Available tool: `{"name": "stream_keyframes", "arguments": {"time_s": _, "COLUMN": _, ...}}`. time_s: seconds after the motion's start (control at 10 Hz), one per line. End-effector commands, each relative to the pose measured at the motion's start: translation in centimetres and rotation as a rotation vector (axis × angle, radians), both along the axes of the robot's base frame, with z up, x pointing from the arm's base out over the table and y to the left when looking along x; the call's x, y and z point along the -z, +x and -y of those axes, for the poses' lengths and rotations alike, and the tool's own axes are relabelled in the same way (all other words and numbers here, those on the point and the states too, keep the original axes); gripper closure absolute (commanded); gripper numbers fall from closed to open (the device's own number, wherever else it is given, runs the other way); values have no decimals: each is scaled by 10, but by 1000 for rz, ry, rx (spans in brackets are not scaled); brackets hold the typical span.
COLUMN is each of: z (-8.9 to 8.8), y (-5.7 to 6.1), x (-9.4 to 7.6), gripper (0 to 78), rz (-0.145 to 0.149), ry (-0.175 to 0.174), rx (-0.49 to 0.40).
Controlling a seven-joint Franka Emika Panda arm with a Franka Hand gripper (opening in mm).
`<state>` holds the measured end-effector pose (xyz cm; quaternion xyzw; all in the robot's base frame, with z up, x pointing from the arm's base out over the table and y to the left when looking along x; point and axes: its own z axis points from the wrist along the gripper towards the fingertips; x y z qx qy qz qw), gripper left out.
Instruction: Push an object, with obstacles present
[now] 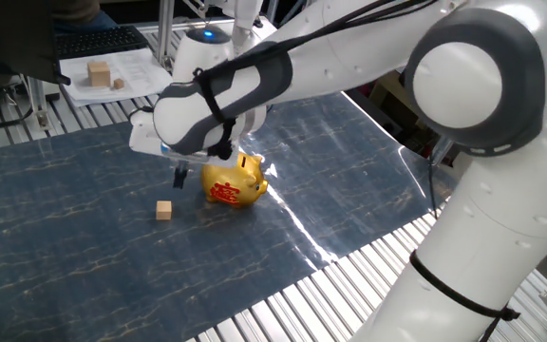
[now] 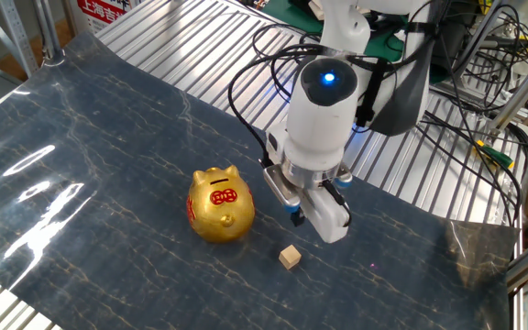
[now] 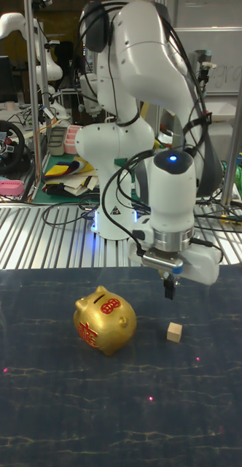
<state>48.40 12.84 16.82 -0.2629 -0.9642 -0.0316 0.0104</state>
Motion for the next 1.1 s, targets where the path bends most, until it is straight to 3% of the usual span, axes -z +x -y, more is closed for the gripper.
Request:
{"name": "stream_keyframes", "arguments": {"time_s": 0.1, "z": -24, "y": -2, "x": 31, "gripper": 776, "rz": 52, "ry": 0, "rx": 53}}
{"name": "stream_keyframes", "arguments": {"time_s": 0.4, "z": -35, "y": -3, "x": 48, "gripper": 776, "rz": 67, "ry": -28, "rx": 65}}
{"name": "stream_keyframes", "arguments": {"time_s": 1.1, "z": -35, "y": 0, "x": 75, "gripper": 776, "rz": 69, "ry": -52, "rx": 73}}
